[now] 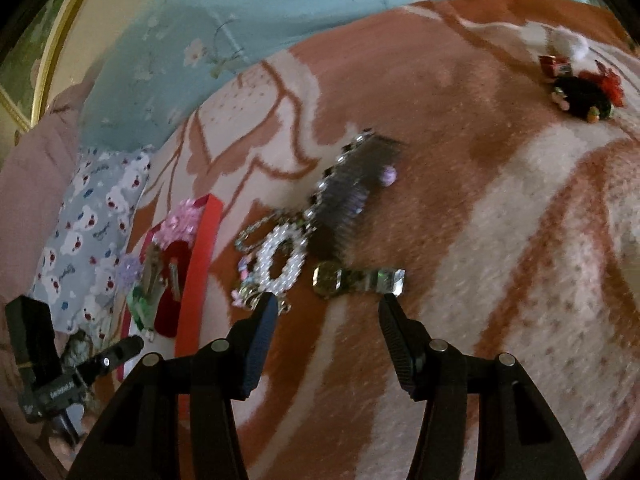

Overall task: Organize jewelry
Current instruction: 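Move both grippers back to the remaining jewelry, then grasp the pearl bracelet with the left gripper while the right grasps the black comb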

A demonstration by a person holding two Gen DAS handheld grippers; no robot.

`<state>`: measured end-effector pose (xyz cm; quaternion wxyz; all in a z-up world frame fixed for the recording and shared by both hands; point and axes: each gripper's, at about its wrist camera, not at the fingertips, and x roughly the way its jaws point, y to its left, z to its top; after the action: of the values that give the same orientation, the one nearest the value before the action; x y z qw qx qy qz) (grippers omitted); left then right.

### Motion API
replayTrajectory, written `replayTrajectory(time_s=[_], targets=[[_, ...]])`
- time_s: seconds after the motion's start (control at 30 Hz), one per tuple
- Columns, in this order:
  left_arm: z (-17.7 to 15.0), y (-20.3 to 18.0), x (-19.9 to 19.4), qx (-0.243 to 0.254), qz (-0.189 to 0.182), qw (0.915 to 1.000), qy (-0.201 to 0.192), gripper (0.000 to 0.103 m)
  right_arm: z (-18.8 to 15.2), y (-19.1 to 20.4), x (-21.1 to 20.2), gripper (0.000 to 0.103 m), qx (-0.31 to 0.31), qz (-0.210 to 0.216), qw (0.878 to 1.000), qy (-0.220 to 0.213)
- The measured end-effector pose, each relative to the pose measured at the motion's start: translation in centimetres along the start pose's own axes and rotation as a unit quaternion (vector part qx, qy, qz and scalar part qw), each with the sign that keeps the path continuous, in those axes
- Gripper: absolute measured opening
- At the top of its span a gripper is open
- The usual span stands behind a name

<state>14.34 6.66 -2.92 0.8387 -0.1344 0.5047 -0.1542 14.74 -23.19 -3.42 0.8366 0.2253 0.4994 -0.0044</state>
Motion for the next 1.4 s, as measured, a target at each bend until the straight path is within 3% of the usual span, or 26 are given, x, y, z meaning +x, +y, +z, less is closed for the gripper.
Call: replayTrajectory(time_s=[0.23, 0.37, 0.77, 0.8, 0.87, 1.03, 1.17, 1.2, 1.23, 1.4], targets=[[1.0, -2.4, 2.1, 0.021, -0.002, 0.9998, 0.006, 0.053, 1.6, -0.5, 1.3, 0.055, 0.016, 0.003, 1.0, -0.003], [1.7, -4.1, 3.8, 0.043, 0.004, 0.999, 0.013, 0.053, 2.8, -0.4, 2.6, 0.068, 0.026, 0.007, 1.0, -0.001], [5.3, -8.0, 10.6, 0.121, 0.025, 0.9913, 0.046, 0.053, 5.8, -1.3, 7.8, 0.069, 0.072, 0.009, 0.997, 0.023], [5.7, -8.3, 11.3, 0.127, 0.026, 0.9903, 0.049, 0.053, 5.8, -1.3, 7.9, 0.068, 0.072, 0.009, 0.997, 0.021], [6.1, -8.9, 12.8, 0.136, 0.03, 0.9887, 0.056, 0.052, 5.9, -1.6, 7.9, 0.051, 0.07, 0.005, 0.997, 0.015], [6.9, -9.8, 16.0, 0.156, 0.036, 0.9843, 0.075, 0.052, 5.9, -2.1, 7.6, 0.049, 0.068, 0.021, 0.997, 0.009], [7.1, -10.1, 18.0, 0.165, 0.039, 0.9813, 0.091, 0.026, 5.8, -2.4, 6.5, 0.048, 0.073, 0.035, 0.997, 0.004], [7.1, -10.1, 18.2, 0.168, 0.04, 0.9809, 0.09, 0.017, 5.7, -2.5, 6.1, 0.035, 0.073, 0.037, 0.997, 0.002], [7.2, -10.2, 18.3, 0.17, 0.04, 0.9805, 0.09, 0.014, 5.7, -2.6, 5.8, 0.006, 0.074, 0.037, 0.997, 0.003], [6.8, -10.5, 17.9, 0.173, 0.031, 0.981, 0.082, 0.012, 5.3, -2.9, 4.6, 0.004, 0.067, 0.035, 0.997, 0.0]])
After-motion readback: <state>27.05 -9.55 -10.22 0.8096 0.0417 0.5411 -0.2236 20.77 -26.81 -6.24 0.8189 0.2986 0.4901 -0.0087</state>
